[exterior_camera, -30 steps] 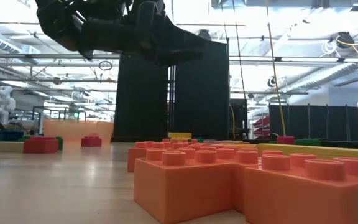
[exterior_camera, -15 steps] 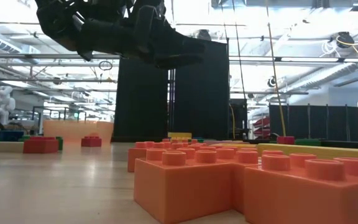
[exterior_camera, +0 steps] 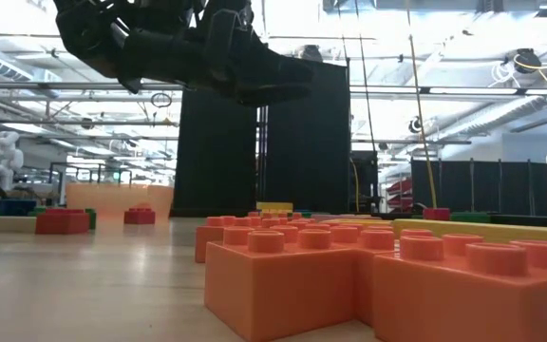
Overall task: Sort blocks by size
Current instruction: Put the green 8 stud game piece into the blue bin
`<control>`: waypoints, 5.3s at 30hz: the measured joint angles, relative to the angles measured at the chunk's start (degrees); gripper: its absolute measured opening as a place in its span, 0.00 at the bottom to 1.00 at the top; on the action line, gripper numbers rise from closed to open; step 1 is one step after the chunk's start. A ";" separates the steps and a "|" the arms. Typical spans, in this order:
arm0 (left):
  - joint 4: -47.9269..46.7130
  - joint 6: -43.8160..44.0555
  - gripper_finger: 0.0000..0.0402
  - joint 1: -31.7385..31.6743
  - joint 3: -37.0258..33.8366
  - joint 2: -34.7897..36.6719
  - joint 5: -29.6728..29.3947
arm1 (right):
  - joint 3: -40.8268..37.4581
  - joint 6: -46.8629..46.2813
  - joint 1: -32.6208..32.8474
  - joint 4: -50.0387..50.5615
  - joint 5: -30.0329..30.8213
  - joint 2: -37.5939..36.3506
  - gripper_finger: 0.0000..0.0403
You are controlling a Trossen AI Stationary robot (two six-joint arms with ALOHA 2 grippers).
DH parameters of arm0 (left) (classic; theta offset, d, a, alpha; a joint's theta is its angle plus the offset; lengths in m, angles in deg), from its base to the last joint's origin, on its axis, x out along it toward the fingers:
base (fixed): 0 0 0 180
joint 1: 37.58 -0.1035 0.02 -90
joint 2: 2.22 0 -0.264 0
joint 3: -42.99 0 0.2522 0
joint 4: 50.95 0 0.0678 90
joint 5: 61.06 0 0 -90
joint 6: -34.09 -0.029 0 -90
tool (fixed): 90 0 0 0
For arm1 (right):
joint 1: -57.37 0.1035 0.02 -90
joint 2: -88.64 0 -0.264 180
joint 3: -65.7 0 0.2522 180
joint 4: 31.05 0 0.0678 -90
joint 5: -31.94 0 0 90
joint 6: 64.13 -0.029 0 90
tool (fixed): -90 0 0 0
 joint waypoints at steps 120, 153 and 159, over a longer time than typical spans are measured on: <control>-3.57 1.25 0.85 1.25 0.00 0.00 -1.33 | 9.86 37.05 -32.71 42.61 0.39 19.30 0.63; -3.69 1.25 0.85 1.25 0.00 0.00 -1.35 | 14.86 37.76 -33.72 41.51 10.71 11.05 0.33; -3.72 1.23 0.85 1.25 0.00 0.00 -1.35 | 15.63 38.60 -33.57 40.55 12.93 6.81 0.33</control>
